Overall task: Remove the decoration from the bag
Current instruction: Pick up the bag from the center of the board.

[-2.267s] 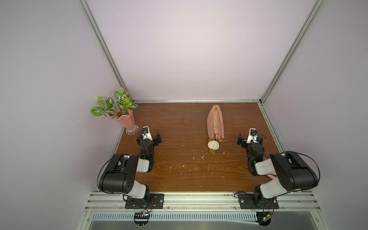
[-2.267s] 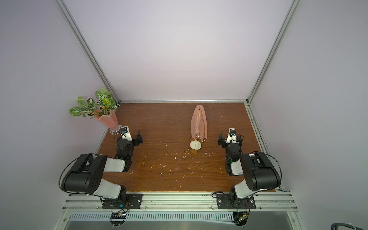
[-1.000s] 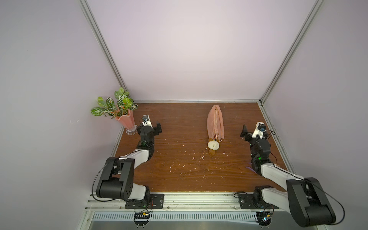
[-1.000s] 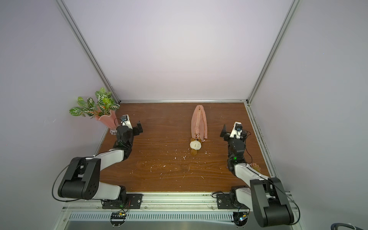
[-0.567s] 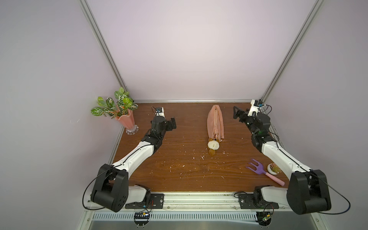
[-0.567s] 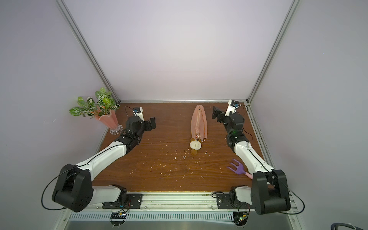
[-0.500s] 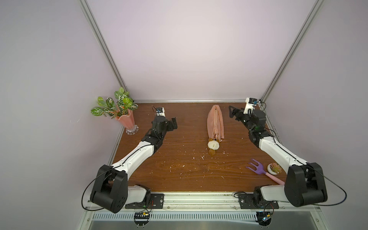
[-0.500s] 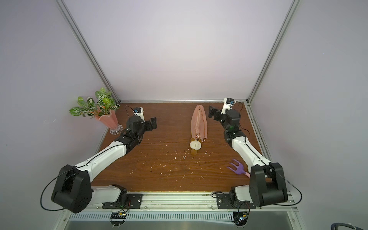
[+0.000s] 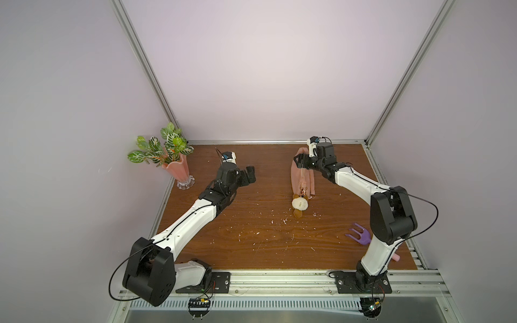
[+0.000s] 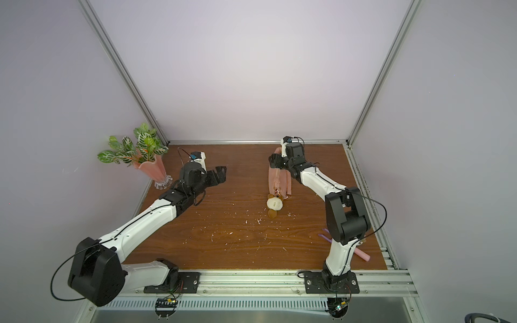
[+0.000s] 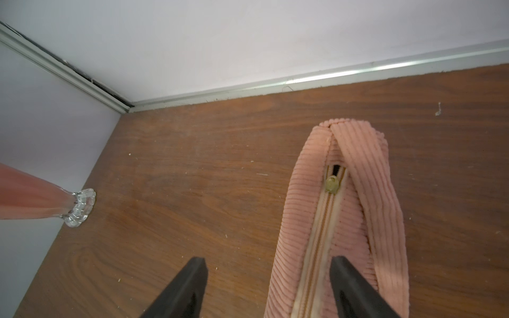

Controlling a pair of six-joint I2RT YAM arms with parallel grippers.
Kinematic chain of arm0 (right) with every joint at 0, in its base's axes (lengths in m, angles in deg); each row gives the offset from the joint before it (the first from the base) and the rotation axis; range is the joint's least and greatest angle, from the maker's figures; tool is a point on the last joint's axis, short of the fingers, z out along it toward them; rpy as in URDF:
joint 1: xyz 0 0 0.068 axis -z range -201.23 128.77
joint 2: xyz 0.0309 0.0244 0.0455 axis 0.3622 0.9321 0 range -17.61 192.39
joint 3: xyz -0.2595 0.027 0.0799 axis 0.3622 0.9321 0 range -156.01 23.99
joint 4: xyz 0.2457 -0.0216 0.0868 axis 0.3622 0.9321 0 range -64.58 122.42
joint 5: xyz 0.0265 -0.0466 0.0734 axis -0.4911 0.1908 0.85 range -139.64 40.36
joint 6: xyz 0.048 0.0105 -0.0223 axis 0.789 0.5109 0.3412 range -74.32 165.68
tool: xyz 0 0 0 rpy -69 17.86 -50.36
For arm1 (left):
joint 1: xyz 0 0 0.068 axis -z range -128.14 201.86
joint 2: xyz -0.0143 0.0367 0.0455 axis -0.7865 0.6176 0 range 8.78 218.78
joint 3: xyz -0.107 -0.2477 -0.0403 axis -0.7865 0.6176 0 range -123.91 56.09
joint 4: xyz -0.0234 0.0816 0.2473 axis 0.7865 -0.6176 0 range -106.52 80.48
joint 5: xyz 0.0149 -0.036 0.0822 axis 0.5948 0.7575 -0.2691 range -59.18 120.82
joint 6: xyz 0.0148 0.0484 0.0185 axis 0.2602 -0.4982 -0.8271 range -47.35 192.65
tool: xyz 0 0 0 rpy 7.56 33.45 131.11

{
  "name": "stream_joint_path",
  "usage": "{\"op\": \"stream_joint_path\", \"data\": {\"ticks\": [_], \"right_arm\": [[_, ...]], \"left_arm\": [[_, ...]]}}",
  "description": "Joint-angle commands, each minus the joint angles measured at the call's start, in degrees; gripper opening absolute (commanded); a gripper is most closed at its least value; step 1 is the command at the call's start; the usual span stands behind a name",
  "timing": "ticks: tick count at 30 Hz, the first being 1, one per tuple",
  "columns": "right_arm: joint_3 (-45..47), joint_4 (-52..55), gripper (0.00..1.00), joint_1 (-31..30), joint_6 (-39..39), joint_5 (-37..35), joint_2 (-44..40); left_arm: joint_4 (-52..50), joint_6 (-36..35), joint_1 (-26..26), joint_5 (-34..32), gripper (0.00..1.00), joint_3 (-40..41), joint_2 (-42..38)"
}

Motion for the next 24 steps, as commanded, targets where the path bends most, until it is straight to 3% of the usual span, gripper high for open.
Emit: {"op": "stream_joint_path", "data": {"ticks": [1, 12, 16, 21, 24], "right_arm": [[-2.45, 3.01, 0.69, -0.65, -1.2, -2.16, 0.36], [-7.43, 8.11, 0.56, -2.15, -5.54, -6.29, 5.73], [-8.96, 9.74, 0.39, -2.95, -8.28, -6.06, 6.85], [-10.3, 12.67, 0.03, -3.86, -12.04, -5.7, 7.18], [-10.09, 13.3, 0.0, -4.1, -13.18, -4.64, 6.2]], "left_arm": [[-1.19, 0.93, 0.7, 1.74, 1.0, -1.92, -1.5], [-1.75, 0.49, 0.7, 2.93, 1.0, -2.31, -2.56], [-2.13, 0.34, 0.7, 3.03, 1.0, -2.09, -3.3], [-2.24, 0.4, 0.7, 3.12, 1.0, -1.7, -4.01], [-2.38, 0.43, 0.7, 3.19, 1.0, -1.51, -4.3]]}}
